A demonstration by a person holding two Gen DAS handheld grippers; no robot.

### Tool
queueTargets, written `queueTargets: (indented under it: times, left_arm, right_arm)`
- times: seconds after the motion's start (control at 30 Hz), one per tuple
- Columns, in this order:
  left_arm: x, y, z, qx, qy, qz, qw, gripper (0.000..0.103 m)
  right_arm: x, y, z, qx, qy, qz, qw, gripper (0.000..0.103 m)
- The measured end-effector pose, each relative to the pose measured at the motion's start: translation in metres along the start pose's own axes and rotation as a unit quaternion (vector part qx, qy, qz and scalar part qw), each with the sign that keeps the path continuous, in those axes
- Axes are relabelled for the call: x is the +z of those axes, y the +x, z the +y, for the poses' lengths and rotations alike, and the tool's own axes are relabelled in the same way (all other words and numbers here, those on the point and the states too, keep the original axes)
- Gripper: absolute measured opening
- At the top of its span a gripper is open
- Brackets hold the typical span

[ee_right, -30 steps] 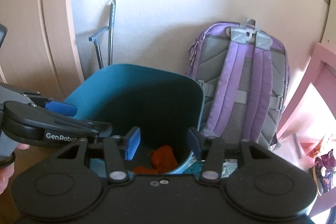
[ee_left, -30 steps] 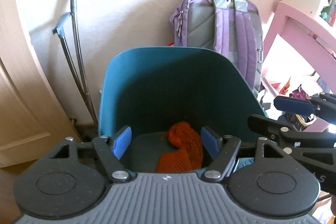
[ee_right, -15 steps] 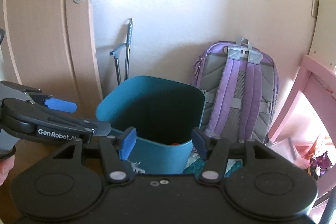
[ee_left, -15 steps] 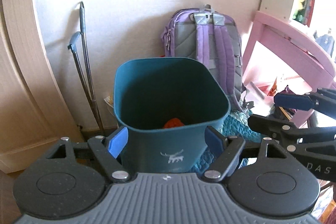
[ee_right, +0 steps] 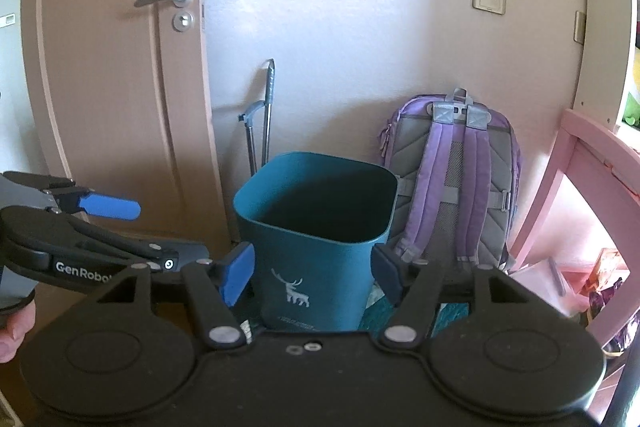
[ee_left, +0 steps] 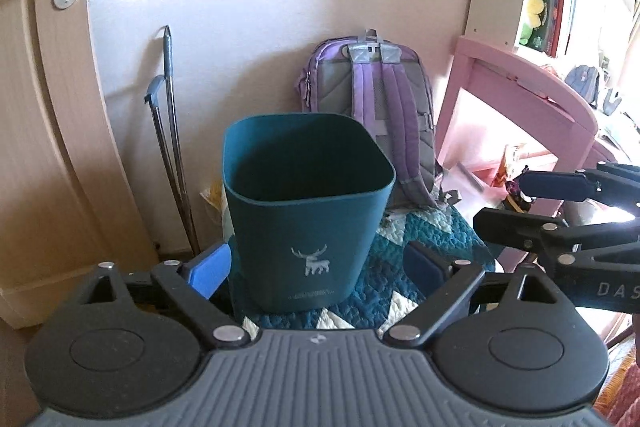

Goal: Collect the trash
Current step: 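Lift both tools out of the teal bin and back away, then lower both tools to the floor toward the snack wrapper and juice box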

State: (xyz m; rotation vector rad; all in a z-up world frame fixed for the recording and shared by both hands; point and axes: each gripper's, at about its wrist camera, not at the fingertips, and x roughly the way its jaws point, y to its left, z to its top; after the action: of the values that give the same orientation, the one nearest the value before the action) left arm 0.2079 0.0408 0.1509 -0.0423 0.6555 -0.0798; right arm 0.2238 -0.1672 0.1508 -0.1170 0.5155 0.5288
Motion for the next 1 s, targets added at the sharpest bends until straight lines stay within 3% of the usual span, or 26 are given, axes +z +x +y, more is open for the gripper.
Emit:
queueTargets:
  times: [0.2, 0.3, 0.53, 0.77, 0.9, 1.0]
  left_arm:
    - [-0.025, -0.015, 0.002, 0.001, -0.005, -0.005, 1.0, 0.094]
    - [-0.04, -0.016, 0.006, -0.006, -0.012, 0.0, 0.9999, 0.103]
    - [-0.077, -0.006, 0.019, -0.021, -0.042, 0.003, 0.9989, 0.103]
    - [-0.125, 0.037, 0.032, -0.021, -0.053, 0.038, 0.9977, 0.103]
    - [-0.155, 0.077, 0.041, -0.022, -0.062, 0.074, 0.995, 0.103]
    - [-0.178, 0.107, 0.043, -0.007, -0.042, 0.099, 0.9942, 0.103]
  right_arm:
    - [-0.021, -0.015, 0.004, 0.014, 0.008, 0.002, 1.0, 0.069]
    - [-0.034, -0.016, 0.006, 0.022, 0.013, 0.008, 1.0, 0.07]
    - [-0.074, -0.005, 0.014, 0.035, 0.023, 0.029, 0.999, 0.07]
    - [-0.126, 0.027, 0.01, 0.043, 0.038, 0.035, 0.998, 0.071]
    - [-0.155, 0.058, 0.003, 0.057, 0.047, 0.061, 0.995, 0.071]
    - [-0.178, 0.089, -0.002, 0.056, 0.055, 0.096, 0.992, 0.071]
